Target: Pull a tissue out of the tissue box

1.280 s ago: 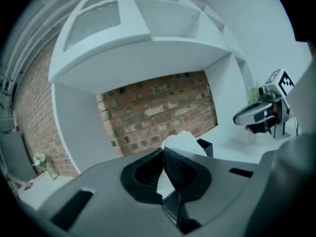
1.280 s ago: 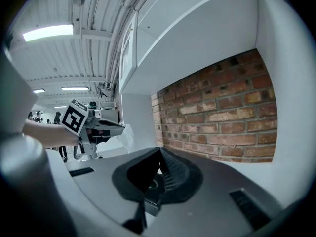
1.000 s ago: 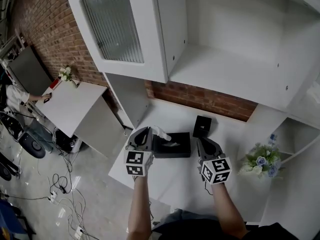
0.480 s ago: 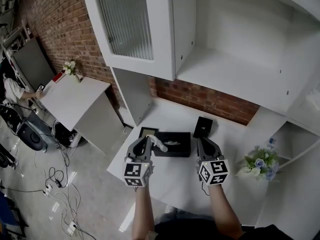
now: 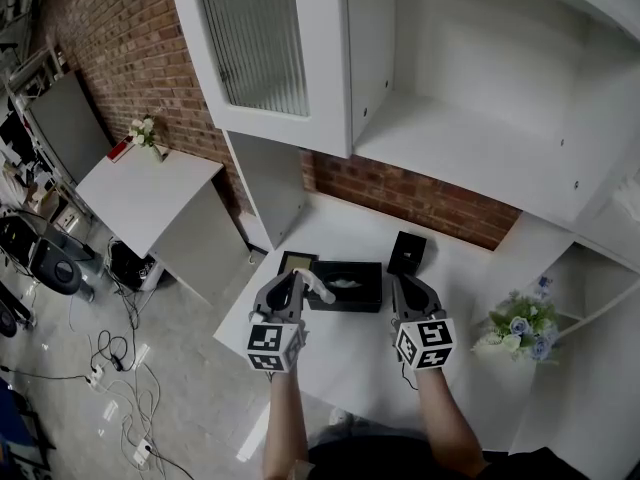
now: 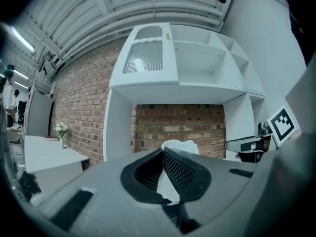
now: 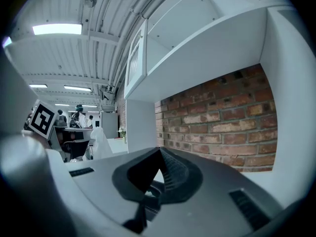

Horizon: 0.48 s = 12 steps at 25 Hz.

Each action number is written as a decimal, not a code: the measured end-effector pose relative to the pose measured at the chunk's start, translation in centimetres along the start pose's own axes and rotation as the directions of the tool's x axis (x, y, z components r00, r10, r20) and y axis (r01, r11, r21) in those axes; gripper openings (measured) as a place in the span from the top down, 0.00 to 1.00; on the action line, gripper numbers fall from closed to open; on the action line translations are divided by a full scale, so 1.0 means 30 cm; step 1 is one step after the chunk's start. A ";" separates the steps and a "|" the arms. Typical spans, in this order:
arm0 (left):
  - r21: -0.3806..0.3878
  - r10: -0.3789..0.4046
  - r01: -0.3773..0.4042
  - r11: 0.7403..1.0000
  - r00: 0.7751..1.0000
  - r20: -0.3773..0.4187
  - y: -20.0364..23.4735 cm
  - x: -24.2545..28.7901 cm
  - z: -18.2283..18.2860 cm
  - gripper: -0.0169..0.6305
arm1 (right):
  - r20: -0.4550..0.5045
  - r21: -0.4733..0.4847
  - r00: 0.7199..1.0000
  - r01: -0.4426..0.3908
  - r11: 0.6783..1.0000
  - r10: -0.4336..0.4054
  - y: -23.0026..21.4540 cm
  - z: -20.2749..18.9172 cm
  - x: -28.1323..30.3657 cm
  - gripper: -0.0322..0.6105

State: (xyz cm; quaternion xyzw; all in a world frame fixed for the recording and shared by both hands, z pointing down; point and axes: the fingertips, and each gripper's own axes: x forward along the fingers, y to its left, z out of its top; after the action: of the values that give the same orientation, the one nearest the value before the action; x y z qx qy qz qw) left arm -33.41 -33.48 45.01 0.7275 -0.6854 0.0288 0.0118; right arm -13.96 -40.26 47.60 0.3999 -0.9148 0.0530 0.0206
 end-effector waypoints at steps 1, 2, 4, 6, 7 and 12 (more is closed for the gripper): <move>0.001 -0.001 0.001 1.000 1.000 0.000 -0.002 0.000 0.001 0.96 | 0.000 0.002 1.000 -0.002 1.000 0.002 0.000 0.000 0.000 0.95; 0.002 -0.002 0.002 1.000 1.000 0.000 -0.003 0.000 0.002 0.96 | -0.001 0.004 1.000 -0.004 1.000 0.004 0.000 -0.001 0.001 0.95; -0.001 -0.005 0.005 1.000 1.000 0.004 -0.007 -0.001 0.003 0.96 | -0.003 0.006 1.000 -0.007 1.000 0.007 -0.001 -0.004 -0.001 0.95; -0.009 -0.008 0.008 1.000 1.000 0.009 -0.010 -0.004 0.002 0.96 | -0.006 0.007 1.000 -0.009 1.000 0.009 0.000 -0.006 -0.002 0.95; -0.009 -0.009 0.009 1.000 1.000 0.008 -0.011 -0.005 0.002 0.96 | -0.007 0.006 1.000 -0.010 1.000 0.010 0.001 -0.005 -0.003 0.95; -0.010 -0.022 0.022 1.000 1.000 -0.004 -0.019 -0.002 -0.003 0.96 | -0.013 0.003 1.000 -0.010 1.000 0.010 0.010 -0.004 -0.003 0.95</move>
State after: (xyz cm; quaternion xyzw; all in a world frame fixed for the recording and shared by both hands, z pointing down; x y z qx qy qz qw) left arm -32.86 -33.38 45.10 0.7350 -0.6774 0.0265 0.0173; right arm -14.11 -39.97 47.70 0.3949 -0.9166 0.0569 0.0255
